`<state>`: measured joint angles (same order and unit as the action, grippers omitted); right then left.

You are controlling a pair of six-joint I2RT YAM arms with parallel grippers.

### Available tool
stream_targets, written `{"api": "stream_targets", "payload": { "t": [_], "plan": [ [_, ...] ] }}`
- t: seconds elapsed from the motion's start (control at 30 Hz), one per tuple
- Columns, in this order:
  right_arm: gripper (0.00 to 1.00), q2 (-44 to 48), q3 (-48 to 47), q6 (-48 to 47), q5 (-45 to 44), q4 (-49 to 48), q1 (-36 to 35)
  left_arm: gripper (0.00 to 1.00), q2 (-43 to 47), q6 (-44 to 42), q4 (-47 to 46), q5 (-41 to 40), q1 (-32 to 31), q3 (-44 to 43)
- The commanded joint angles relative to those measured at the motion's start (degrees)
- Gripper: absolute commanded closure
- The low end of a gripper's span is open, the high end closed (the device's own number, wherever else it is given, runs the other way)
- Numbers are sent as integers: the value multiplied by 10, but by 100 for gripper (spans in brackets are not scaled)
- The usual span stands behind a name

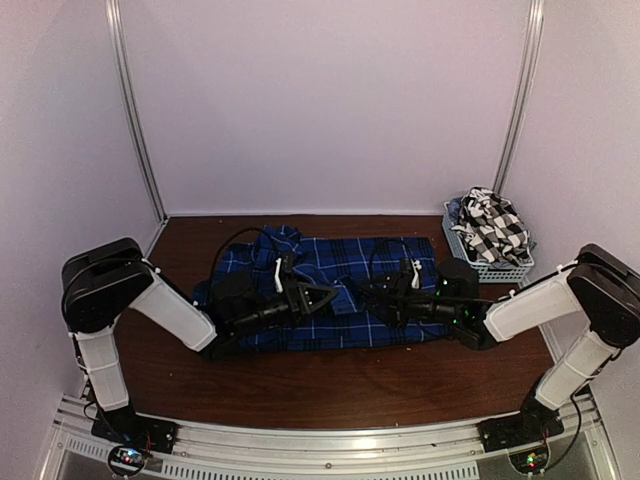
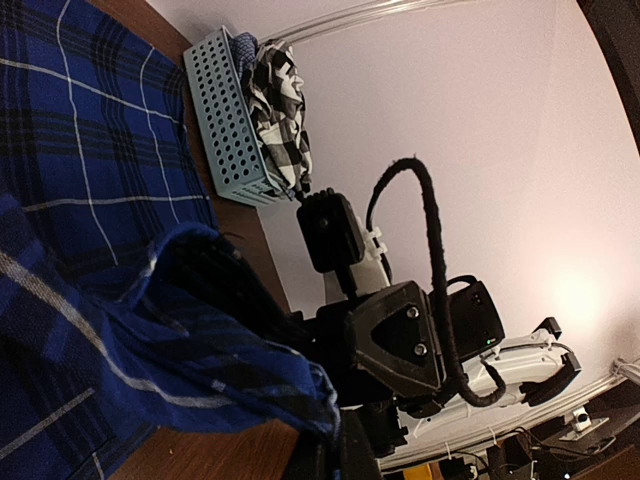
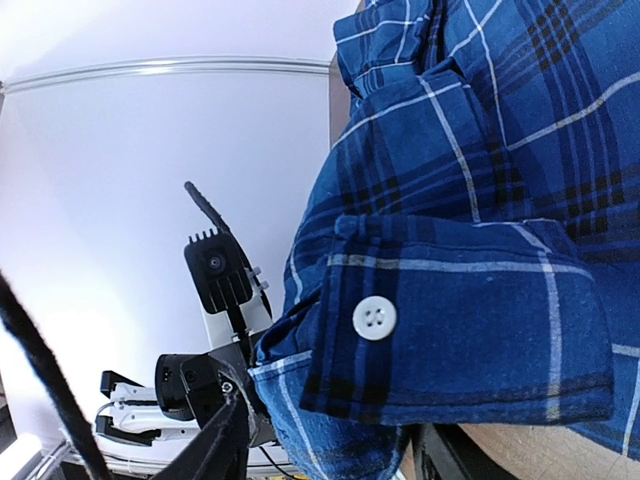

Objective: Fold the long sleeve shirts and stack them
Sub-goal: Pass from the left arm to the right, then place the sleeve of the 1/3-folded shirt.

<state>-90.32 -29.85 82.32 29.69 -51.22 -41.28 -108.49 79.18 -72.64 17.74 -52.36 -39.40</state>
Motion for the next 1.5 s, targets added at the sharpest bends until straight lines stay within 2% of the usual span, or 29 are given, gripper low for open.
{"api": "stream_targets", "payload": {
  "t": [0.0, 0.23, 0.43, 0.7, 0.77, 1.07, 1.23, 1.33, 1.47],
  "plan": [
    [49, 25, 0, -33, -28, 36, -3, 100, -9, 3, -46, 1, -7, 4],
    [84, 39, -9, -79, -53, 104, -2, 100, -14, 4, -47, 2, -13, 1],
    [100, 58, -19, -121, -83, 174, -2, 100, -20, 5, -50, 3, -16, 1],
    [100, 103, -46, -208, -137, 299, 1, 100, -27, -13, -39, 12, -24, 1],
    [100, 112, -52, -229, -135, 323, 6, 93, -28, -25, -29, 17, -25, 0],
    [100, 140, -107, -347, -105, 466, 41, 44, -23, -62, 4, 79, -25, 12],
    [100, 156, -153, -434, -118, 596, 69, 38, 23, -95, 28, 87, -25, 58],
    [100, 159, -176, -485, -124, 662, 94, 37, 80, -139, 100, 77, -25, 73],
    [100, 162, -179, -531, -112, 709, 129, 37, 169, -234, 299, 13, -25, 51]
  ]
}}
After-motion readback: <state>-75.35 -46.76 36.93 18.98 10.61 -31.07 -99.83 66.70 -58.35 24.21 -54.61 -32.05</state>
